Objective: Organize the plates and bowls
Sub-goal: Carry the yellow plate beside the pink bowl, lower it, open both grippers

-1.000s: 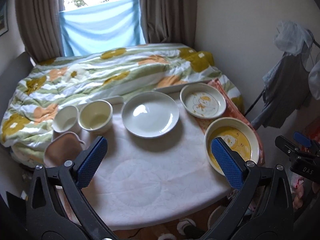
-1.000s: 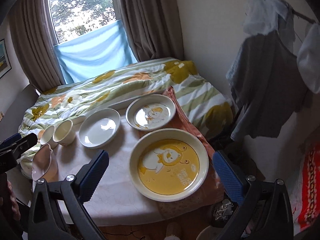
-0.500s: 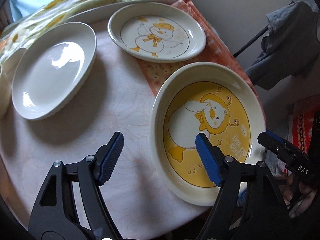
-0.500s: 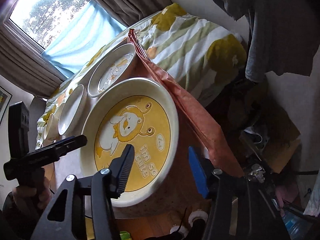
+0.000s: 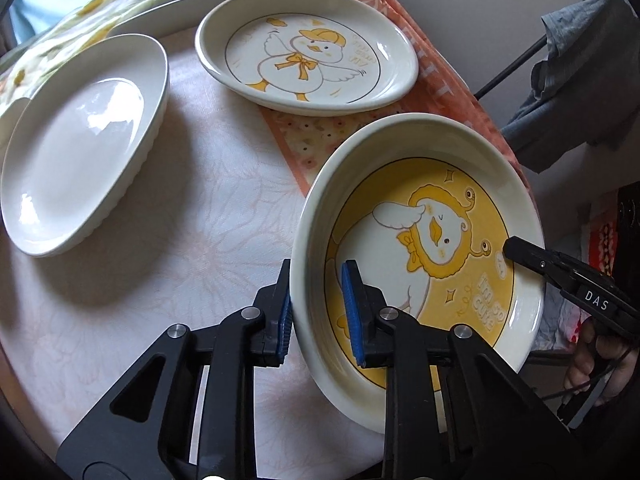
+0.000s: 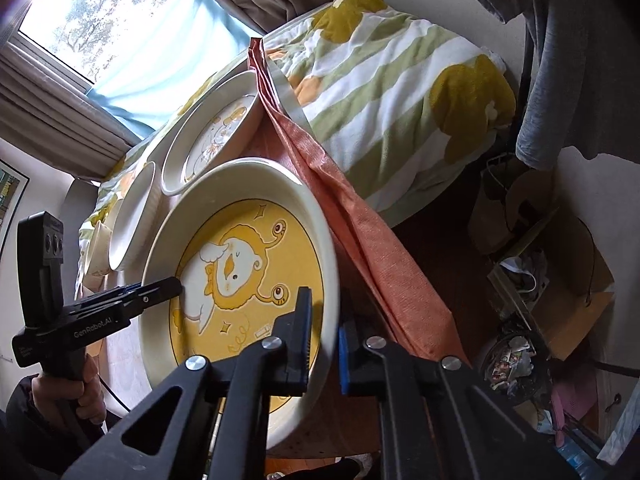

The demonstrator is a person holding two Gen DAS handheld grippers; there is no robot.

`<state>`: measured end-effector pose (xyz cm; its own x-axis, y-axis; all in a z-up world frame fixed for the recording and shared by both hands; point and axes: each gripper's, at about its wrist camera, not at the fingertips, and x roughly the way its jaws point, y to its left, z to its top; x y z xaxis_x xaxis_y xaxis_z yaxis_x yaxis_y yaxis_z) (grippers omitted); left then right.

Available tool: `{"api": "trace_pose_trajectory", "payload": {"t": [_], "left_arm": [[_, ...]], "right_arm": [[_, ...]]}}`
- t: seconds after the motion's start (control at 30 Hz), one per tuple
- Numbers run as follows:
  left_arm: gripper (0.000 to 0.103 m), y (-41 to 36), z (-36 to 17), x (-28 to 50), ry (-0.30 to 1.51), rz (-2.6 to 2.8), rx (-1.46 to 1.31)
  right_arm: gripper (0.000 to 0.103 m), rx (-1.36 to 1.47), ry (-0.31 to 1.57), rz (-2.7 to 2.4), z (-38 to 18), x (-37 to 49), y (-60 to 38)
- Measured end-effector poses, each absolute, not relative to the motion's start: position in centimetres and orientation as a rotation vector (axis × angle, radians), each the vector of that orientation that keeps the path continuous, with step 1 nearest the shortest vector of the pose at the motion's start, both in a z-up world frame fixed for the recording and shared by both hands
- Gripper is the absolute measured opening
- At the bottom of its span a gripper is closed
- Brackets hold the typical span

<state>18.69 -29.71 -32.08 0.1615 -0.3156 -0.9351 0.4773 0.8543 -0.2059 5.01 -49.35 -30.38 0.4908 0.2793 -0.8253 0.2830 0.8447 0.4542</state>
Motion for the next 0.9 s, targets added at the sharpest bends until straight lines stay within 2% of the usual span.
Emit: {"api": "trace_pose_trajectory", "payload": {"t": [0.33, 0.53, 0.9], "left_arm": [[0.021, -29.0, -31.1, 17.9, 1.261, -0.558, 0.16], [0.021, -27.4, -28.7, 17.4, 1.239, -0.52, 0.111], [0.021, -15.7, -22.5, 14.7, 1.114, -0.296, -0.035]], "right_arm": [[0.011, 0.495, 1.108, 0.005, -29.7, 5.6, -49.2], [0.011, 0.438, 1.096, 0.034, -27.5, 6.3, -48.6], [0.011, 0.292, 1.083, 0.285, -22.8, 8.8, -40.2]]}}
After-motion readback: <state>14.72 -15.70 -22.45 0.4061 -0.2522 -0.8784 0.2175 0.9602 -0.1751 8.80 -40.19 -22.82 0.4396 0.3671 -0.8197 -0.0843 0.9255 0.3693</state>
